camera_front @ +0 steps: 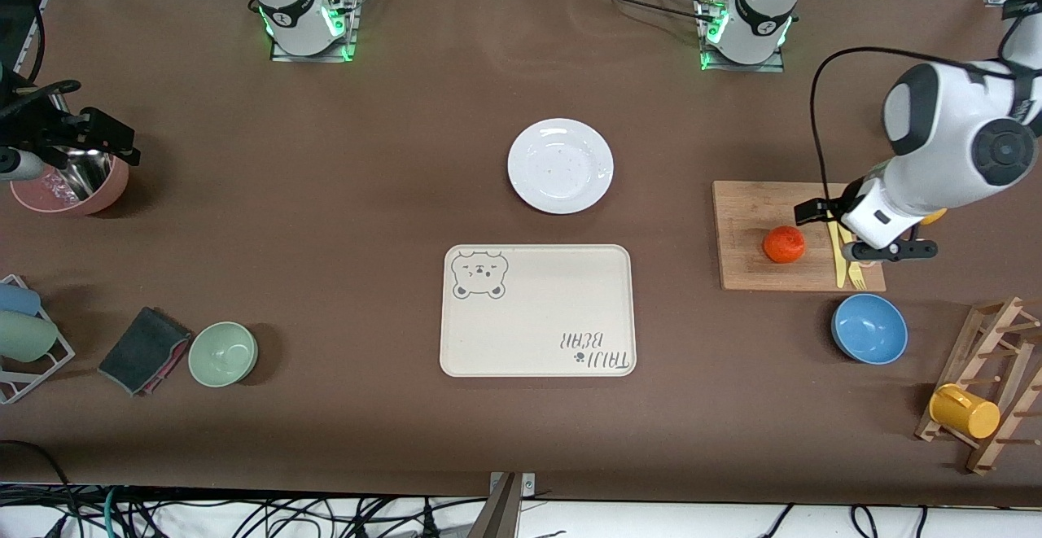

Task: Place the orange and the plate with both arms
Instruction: 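Reach the left gripper down over the orange on the cutting board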

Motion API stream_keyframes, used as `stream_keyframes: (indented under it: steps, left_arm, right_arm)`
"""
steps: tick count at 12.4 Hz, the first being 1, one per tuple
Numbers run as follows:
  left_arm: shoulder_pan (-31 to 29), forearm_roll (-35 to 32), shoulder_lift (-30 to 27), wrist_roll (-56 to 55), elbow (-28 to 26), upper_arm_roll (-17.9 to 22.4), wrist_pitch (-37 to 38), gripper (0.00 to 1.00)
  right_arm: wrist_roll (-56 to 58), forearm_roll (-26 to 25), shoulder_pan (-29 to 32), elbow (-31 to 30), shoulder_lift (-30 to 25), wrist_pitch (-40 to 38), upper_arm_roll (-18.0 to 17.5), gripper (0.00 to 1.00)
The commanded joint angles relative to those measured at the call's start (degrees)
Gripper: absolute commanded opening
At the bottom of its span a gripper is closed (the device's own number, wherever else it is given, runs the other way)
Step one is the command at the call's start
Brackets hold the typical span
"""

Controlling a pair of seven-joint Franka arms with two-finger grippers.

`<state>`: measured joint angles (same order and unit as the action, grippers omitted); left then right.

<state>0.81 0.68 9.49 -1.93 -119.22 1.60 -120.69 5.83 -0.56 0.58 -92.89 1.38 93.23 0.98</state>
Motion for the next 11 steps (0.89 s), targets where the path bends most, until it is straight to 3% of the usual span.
stream_keyframes:
  steps: [1,6,11]
  left_arm:
    - [-0.29,-1.38,1.57,-0.27,-4.52,-0.28,-7.96,1.00]
    - [-0.29,-1.38,8.34,-0.27,-4.18,-0.19,-12.28,1.00]
    - [-0.81,-3.41,10.99,-0.27,-4.18,-0.01,-12.46,1.00]
  right_arm:
    - [-0.11,-0.32,0.56,-0.27,-0.76,-0.77,-0.63,1.00]
    - [-0.11,-0.50,0.47,-0.01,-0.59,-0.59,-0.72,1.00]
    - [-0.11,-0.32,0.47,-0.01,-0.59,-0.68,-0.63,1.00]
